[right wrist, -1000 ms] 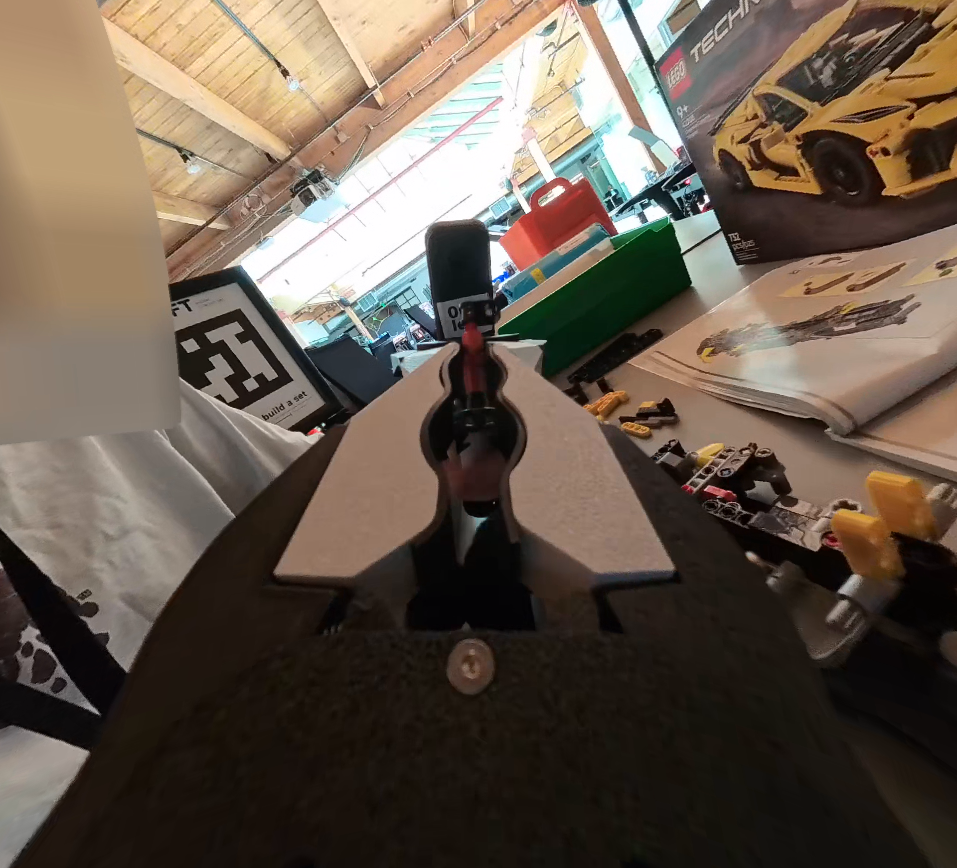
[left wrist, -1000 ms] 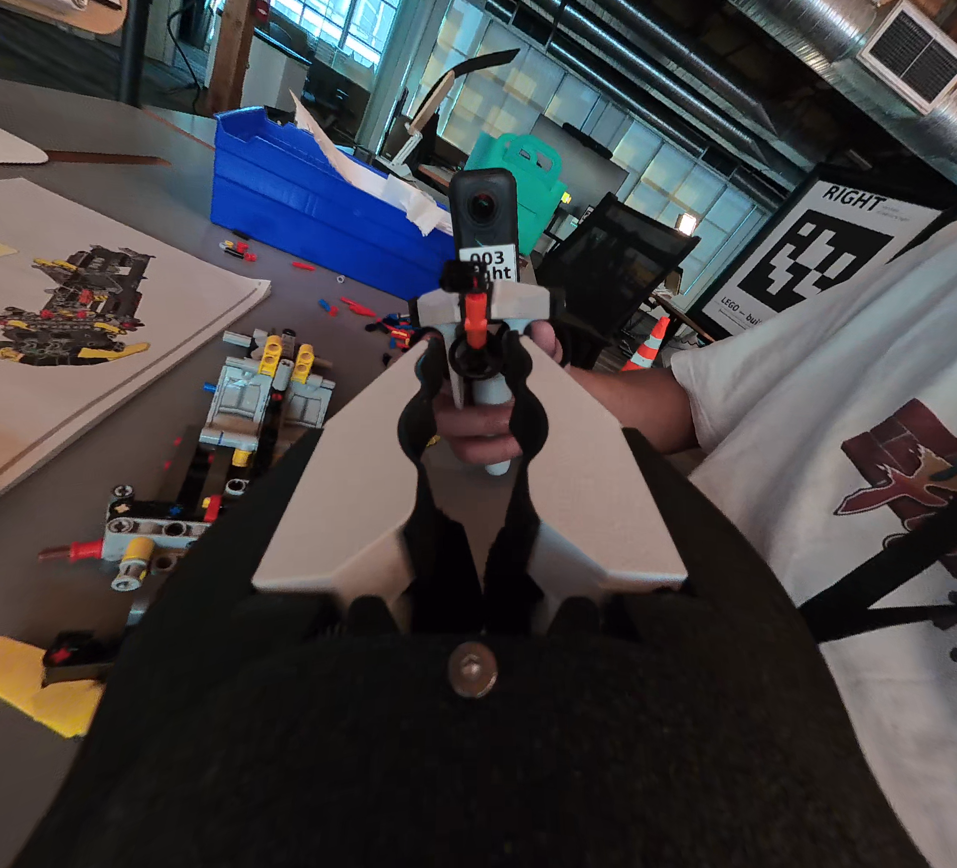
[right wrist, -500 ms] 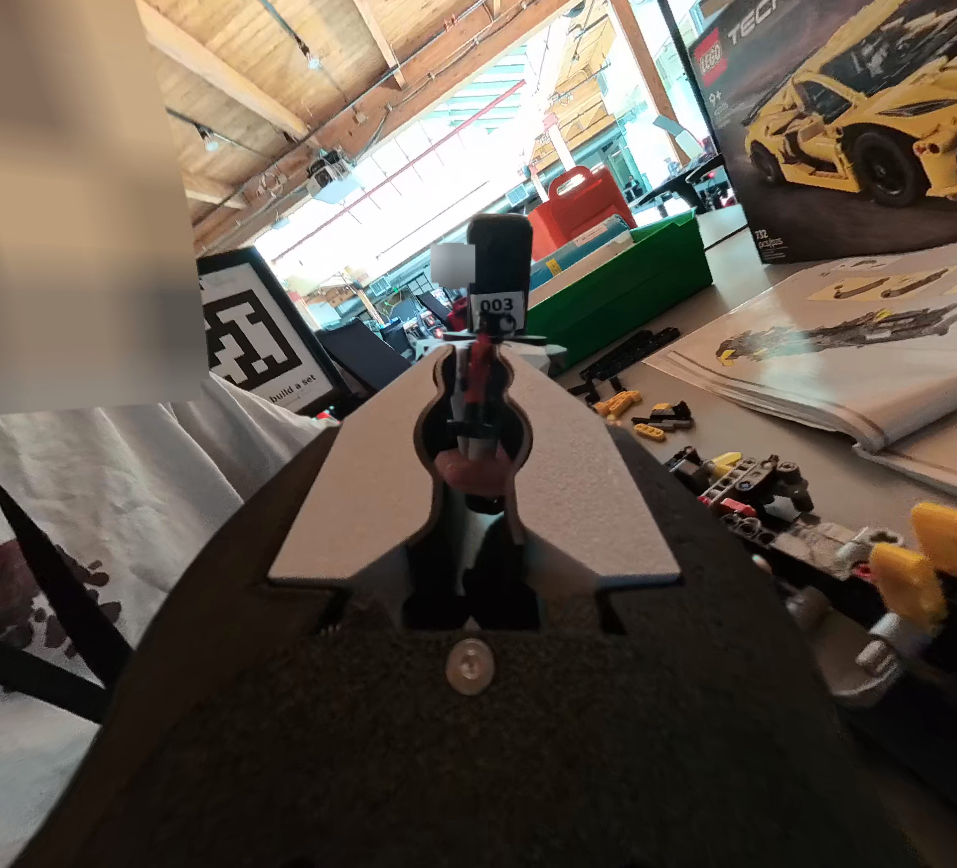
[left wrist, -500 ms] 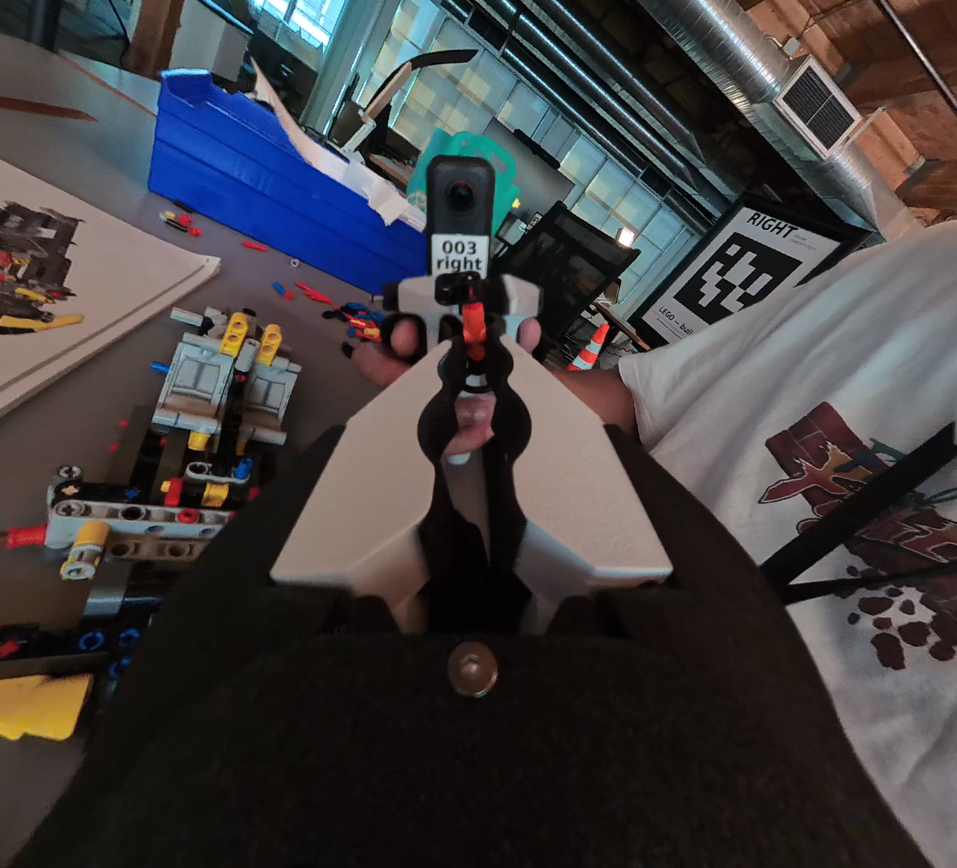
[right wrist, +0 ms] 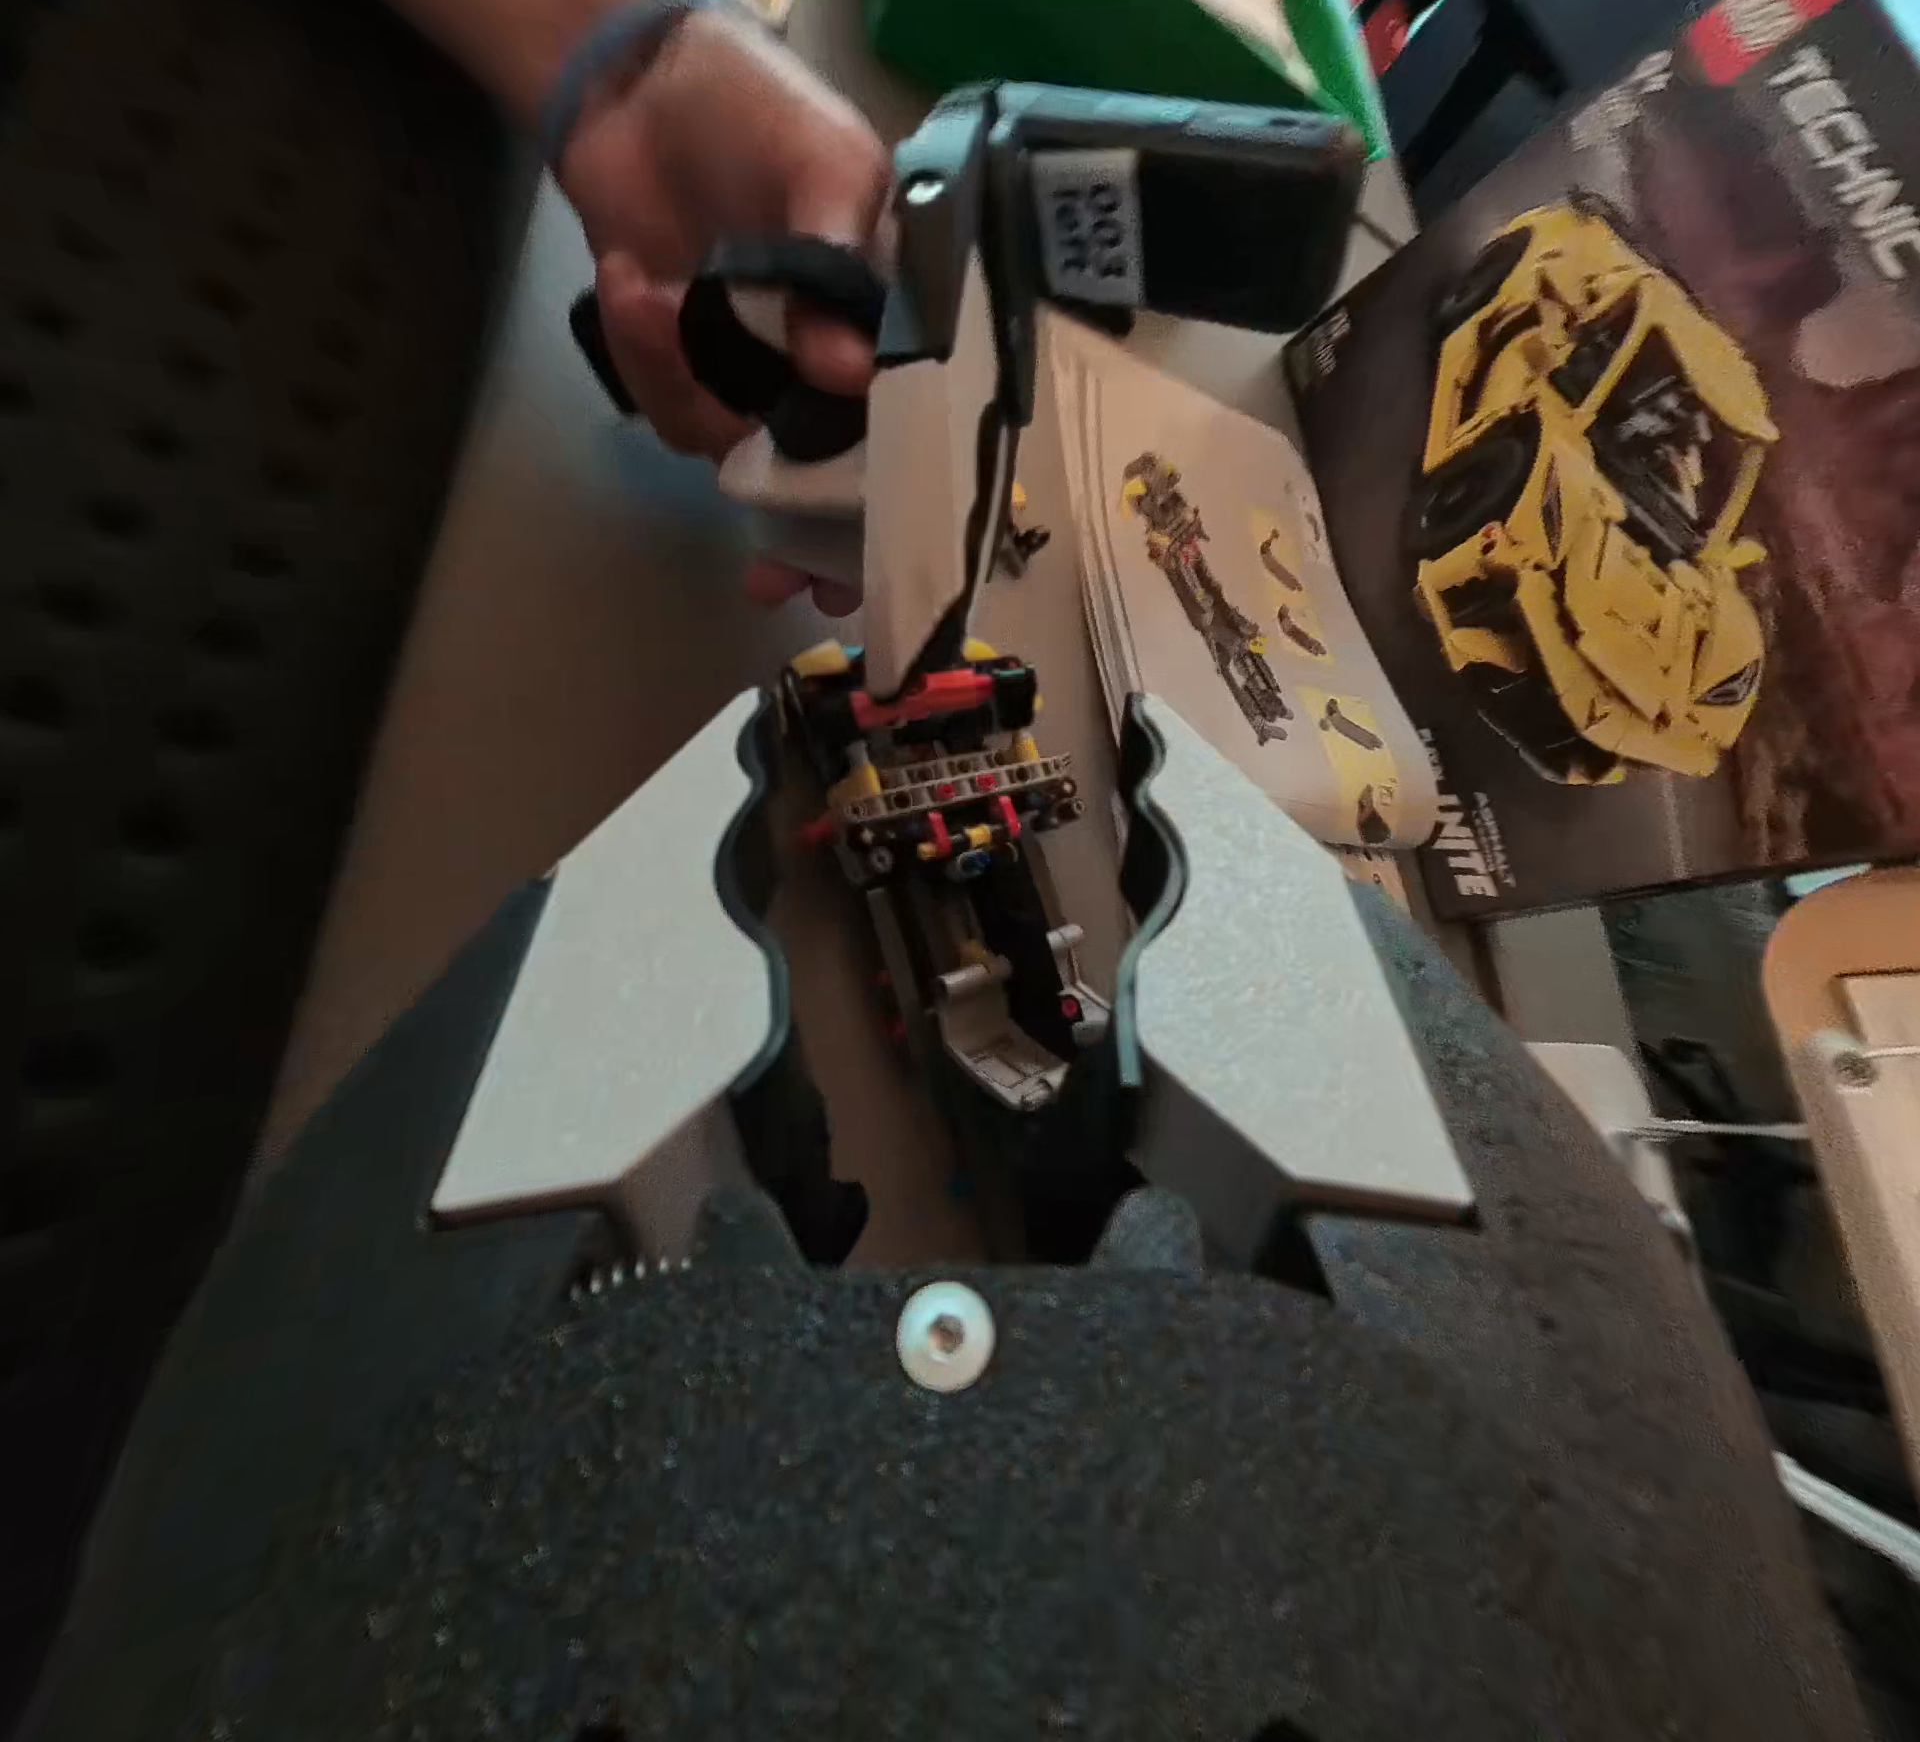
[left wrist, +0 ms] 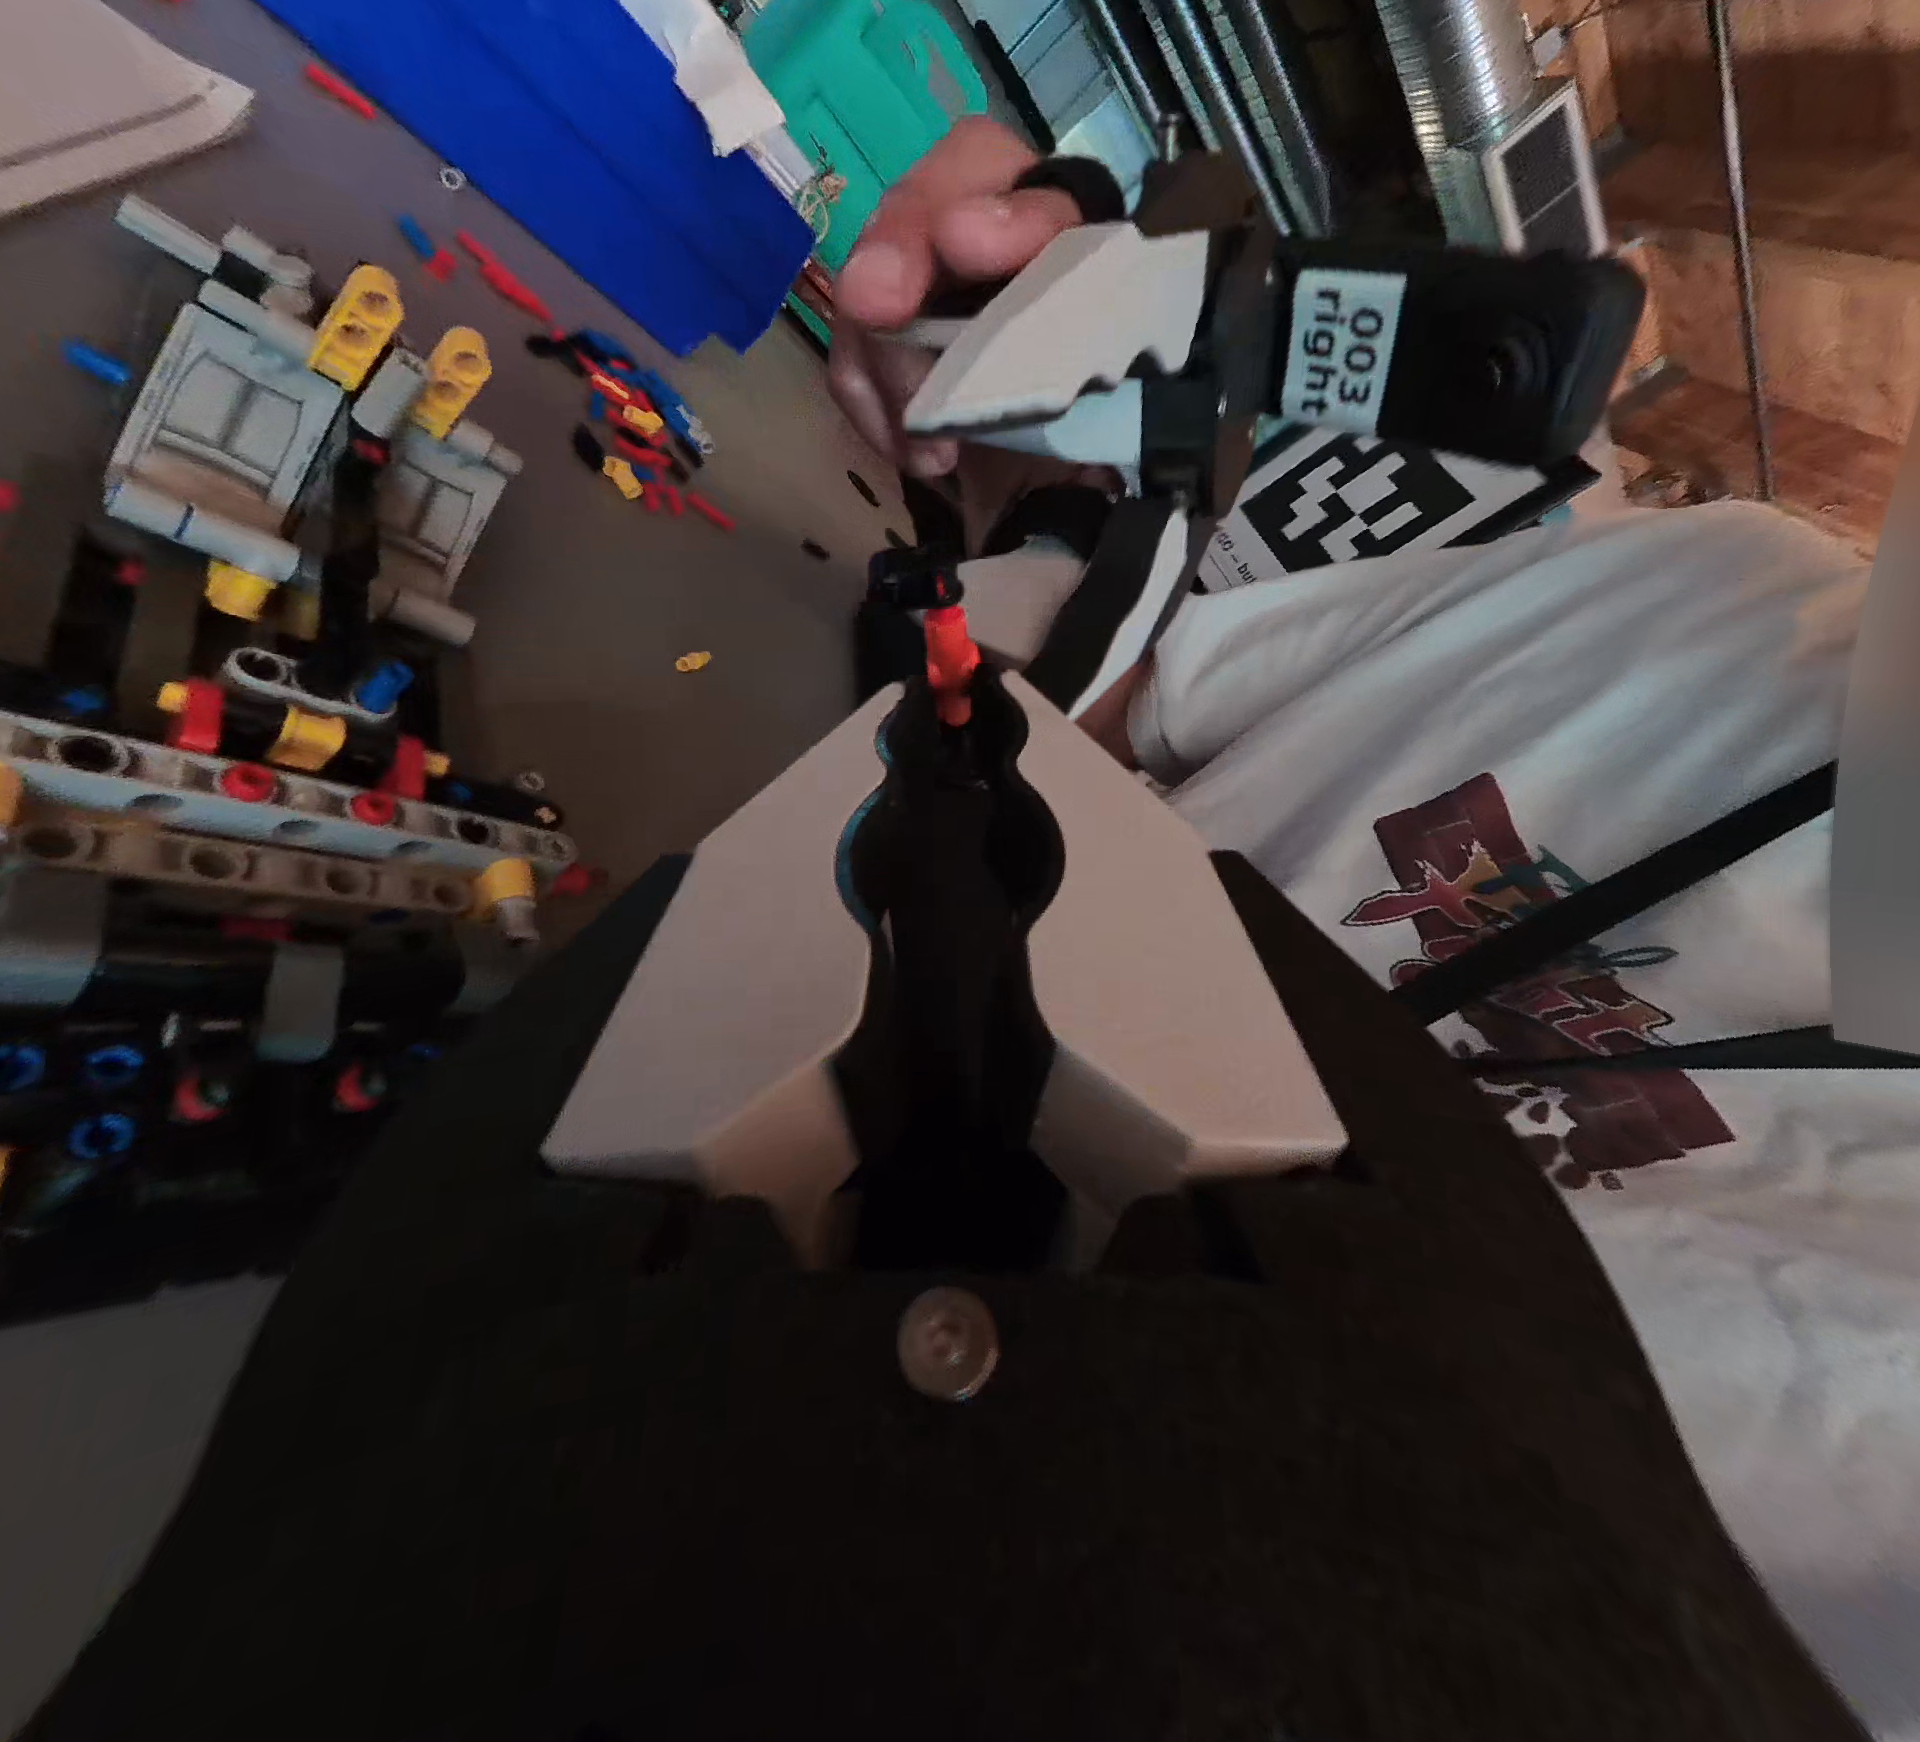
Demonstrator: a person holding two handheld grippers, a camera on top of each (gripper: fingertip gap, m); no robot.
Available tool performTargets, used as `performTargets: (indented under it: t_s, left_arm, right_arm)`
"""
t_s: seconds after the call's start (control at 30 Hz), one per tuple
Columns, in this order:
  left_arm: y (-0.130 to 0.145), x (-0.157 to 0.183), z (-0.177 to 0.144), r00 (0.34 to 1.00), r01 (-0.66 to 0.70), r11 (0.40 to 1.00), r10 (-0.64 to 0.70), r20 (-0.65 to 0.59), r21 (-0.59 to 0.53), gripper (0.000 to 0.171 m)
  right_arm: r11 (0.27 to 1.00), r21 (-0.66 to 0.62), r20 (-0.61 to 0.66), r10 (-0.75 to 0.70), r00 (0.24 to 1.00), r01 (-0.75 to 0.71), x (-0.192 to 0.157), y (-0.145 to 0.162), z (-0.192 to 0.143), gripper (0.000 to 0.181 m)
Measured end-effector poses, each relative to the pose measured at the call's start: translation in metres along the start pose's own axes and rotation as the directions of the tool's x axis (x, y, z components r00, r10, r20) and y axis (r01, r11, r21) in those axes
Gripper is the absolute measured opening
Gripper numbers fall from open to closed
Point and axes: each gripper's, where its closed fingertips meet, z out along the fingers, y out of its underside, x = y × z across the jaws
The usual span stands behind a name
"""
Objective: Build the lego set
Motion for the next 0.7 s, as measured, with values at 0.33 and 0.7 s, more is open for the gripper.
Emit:
performTargets:
  t_s: [0.33,0.7]
  left_arm:
    - [0.005,0.0,0.002,1.0,-0.003,0.999,0.003,0.004,-0.032,0.004]
    - [0.004,-0.003,0.0,1.0,0.001,1.0,-0.001,0.017,-0.011,0.004]
  right_arm:
    - [0.986,-0.101,0.021,-0.132,0.991,0.134,-0.013,0.009,0.021,0.058]
    - [0.989,-0.088,-0.052,-0.123,0.991,0.118,-0.009,0.009,0.023,0.053]
